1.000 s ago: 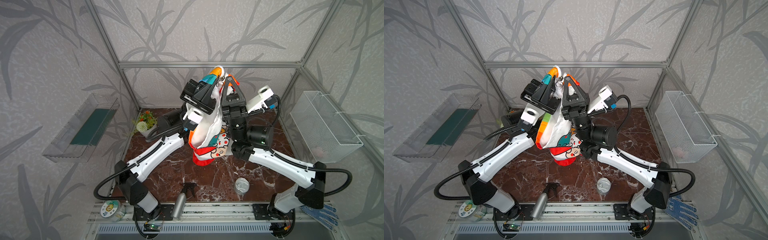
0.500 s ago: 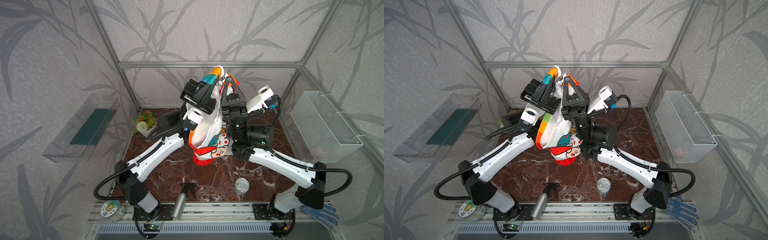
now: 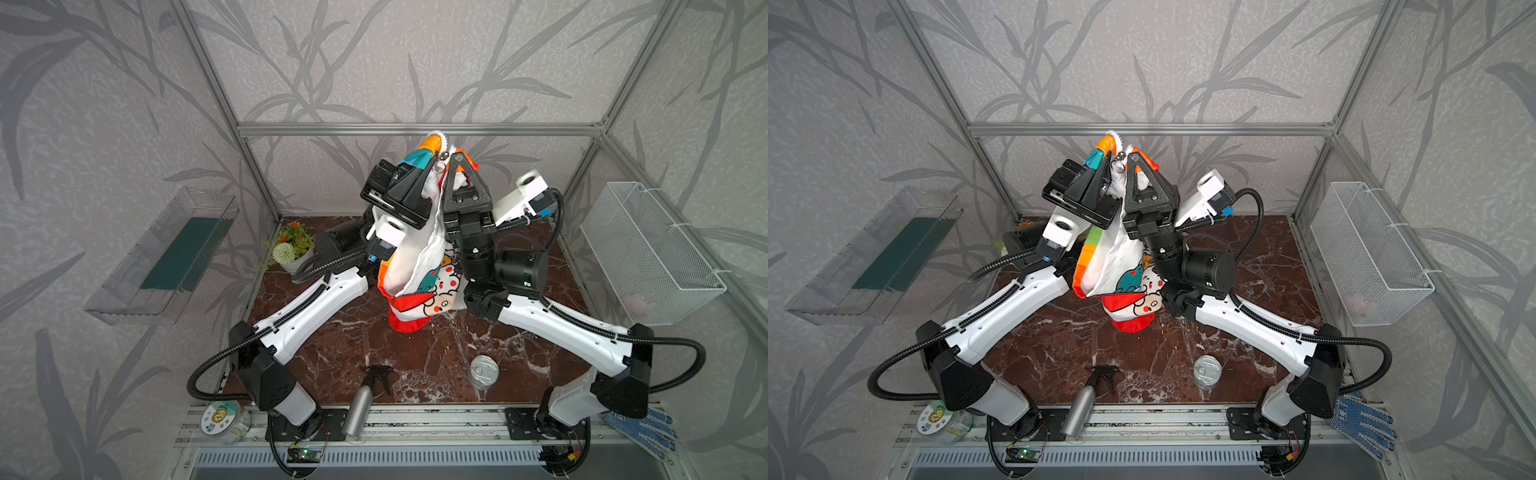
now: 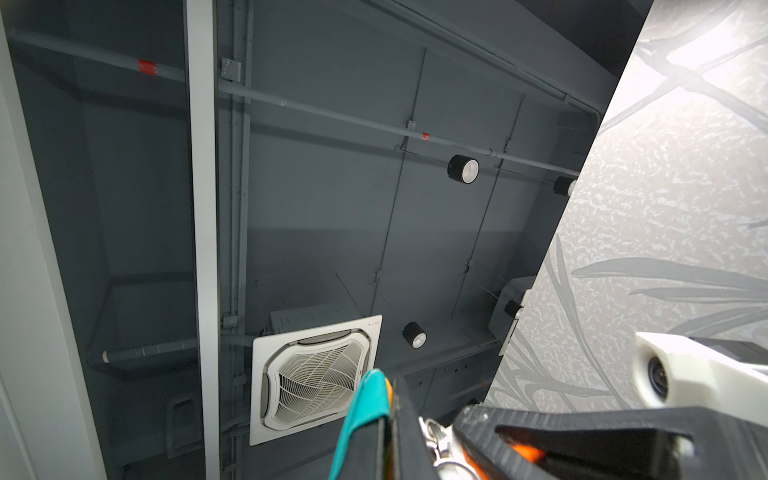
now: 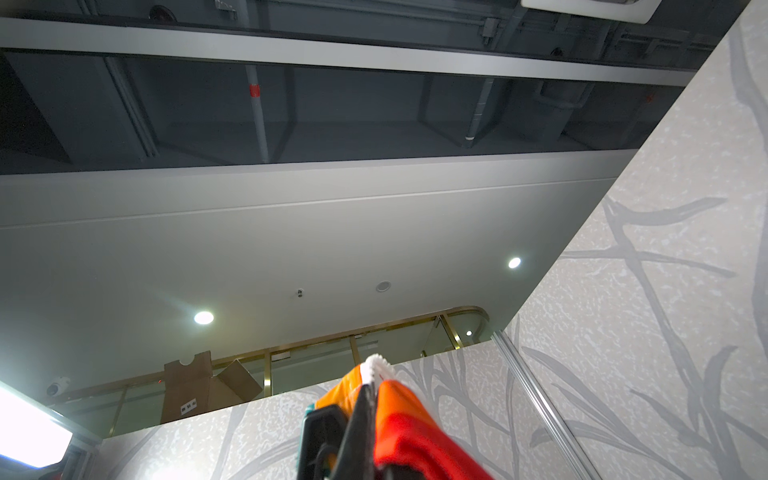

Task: Zip up the jacket

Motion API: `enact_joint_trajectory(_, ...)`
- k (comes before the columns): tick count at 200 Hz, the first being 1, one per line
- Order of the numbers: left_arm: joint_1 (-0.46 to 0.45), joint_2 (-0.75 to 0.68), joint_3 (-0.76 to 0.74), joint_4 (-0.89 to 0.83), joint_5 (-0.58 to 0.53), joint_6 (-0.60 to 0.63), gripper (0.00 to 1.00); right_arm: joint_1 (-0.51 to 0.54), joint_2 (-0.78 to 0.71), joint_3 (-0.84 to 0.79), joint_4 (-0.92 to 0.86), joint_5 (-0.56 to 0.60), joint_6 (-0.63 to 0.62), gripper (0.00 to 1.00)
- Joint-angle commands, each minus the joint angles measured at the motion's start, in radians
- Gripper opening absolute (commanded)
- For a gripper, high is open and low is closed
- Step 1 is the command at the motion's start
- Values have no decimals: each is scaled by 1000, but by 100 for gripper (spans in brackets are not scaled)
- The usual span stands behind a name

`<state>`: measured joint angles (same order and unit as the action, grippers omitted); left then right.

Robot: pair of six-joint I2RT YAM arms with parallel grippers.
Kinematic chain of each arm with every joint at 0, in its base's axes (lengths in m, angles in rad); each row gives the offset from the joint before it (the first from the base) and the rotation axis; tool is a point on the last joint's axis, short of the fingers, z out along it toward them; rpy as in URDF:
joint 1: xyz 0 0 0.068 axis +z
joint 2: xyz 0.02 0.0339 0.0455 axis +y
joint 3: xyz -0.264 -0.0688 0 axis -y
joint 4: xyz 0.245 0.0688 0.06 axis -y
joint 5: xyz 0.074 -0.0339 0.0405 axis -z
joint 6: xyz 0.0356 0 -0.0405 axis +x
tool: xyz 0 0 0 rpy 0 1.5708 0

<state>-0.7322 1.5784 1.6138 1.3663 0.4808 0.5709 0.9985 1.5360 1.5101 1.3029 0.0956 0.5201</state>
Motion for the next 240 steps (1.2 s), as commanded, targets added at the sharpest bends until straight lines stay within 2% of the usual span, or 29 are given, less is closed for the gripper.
enact_joint_trajectory(1,-7,-38,-13,30,-11,2,0,-4,-51,35,20,-23,-19,0)
enact_joint_trajectory(112,-3,-88,-52,-40,-8,-1,0,-11,-84,41,-66,-38,-29,0)
enact_joint_trajectory(181,21,-180,-116,-187,-19,-117,0,-50,-109,51,-127,-63,-9,0)
enact_joint_trajectory(240,59,-213,-114,-401,-14,-140,0,-61,-138,61,-200,-69,14,0)
